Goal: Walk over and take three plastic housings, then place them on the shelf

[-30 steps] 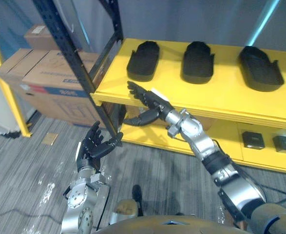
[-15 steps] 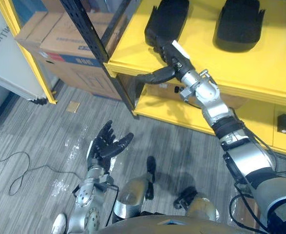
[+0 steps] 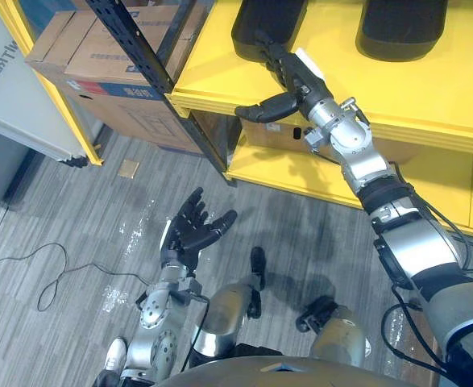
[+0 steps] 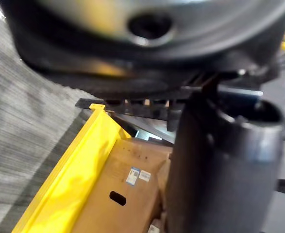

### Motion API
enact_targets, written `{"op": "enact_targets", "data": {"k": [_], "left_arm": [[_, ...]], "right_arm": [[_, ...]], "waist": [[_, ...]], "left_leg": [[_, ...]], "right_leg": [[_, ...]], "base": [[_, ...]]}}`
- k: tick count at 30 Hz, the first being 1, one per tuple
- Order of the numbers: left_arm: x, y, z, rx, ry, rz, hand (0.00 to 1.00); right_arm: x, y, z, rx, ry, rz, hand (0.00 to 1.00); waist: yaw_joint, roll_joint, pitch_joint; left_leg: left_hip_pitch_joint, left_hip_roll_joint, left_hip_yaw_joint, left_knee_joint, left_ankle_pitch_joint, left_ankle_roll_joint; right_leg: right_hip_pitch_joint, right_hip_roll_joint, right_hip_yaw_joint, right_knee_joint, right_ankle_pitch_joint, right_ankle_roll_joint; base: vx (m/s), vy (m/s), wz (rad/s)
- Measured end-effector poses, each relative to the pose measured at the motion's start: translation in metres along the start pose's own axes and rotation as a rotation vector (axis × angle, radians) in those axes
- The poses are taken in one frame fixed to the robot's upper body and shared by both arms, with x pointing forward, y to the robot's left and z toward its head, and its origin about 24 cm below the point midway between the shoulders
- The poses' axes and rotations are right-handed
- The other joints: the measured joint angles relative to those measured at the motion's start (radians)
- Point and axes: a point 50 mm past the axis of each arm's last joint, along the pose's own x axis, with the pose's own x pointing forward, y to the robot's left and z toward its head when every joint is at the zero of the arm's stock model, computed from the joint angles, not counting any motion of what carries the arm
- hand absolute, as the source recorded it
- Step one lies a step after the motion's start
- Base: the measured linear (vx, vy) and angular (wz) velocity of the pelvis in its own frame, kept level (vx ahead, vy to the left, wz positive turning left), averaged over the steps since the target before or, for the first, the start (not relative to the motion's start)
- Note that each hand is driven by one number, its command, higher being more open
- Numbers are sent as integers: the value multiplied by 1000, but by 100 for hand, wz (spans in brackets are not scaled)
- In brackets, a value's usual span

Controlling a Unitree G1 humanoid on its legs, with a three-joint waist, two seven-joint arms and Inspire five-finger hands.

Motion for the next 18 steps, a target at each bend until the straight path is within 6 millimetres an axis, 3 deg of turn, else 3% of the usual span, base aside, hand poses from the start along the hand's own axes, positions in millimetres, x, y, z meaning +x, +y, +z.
{"op": "enact_targets", "data": {"k": [18], "left_arm": [[4, -9, -4, 1, 20, -12, 100]], "right_arm": [[4, -8, 6, -44, -14, -111, 100]], "waist": [[14, 20, 8]], "left_leg": [[-14, 0, -4, 1, 7, -8]], "right_leg": [[-19, -9, -3, 27, -15, -11]], "base": [[-9, -61, 1]]}}
